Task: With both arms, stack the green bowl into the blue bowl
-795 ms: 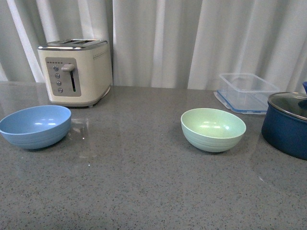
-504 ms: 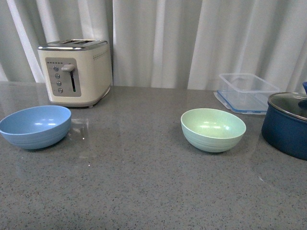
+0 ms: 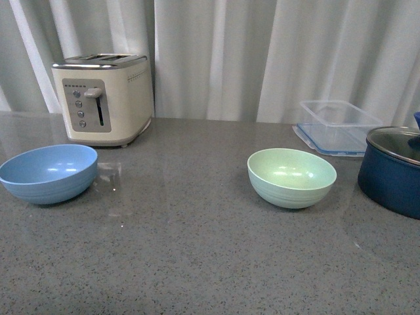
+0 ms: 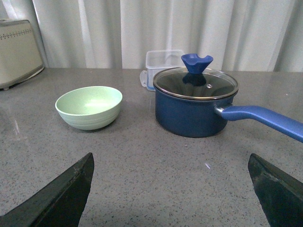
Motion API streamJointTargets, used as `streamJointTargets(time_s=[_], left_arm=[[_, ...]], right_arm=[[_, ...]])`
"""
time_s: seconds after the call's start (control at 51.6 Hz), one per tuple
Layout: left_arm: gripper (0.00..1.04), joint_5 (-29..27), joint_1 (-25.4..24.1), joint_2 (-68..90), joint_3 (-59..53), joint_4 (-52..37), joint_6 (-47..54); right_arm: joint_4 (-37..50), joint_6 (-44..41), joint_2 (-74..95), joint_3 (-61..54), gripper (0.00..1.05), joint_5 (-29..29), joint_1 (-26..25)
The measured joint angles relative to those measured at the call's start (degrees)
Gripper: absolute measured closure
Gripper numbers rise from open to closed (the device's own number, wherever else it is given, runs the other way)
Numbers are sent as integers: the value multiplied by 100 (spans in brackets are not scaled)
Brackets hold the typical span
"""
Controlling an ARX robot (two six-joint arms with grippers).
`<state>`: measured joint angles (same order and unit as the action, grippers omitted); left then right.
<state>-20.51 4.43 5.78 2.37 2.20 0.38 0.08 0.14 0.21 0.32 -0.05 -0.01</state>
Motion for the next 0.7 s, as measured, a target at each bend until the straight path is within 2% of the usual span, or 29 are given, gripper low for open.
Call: streamJointTargets(time_s=[0.407, 0.698], left_arm=[[7, 568, -621, 1668, 1233, -487, -245], [7, 1585, -1596, 3591, 2730, -472, -1132]], right_arm=[[0, 0, 0, 0, 10, -2, 0], [0, 0, 0, 0, 10, -2, 0]])
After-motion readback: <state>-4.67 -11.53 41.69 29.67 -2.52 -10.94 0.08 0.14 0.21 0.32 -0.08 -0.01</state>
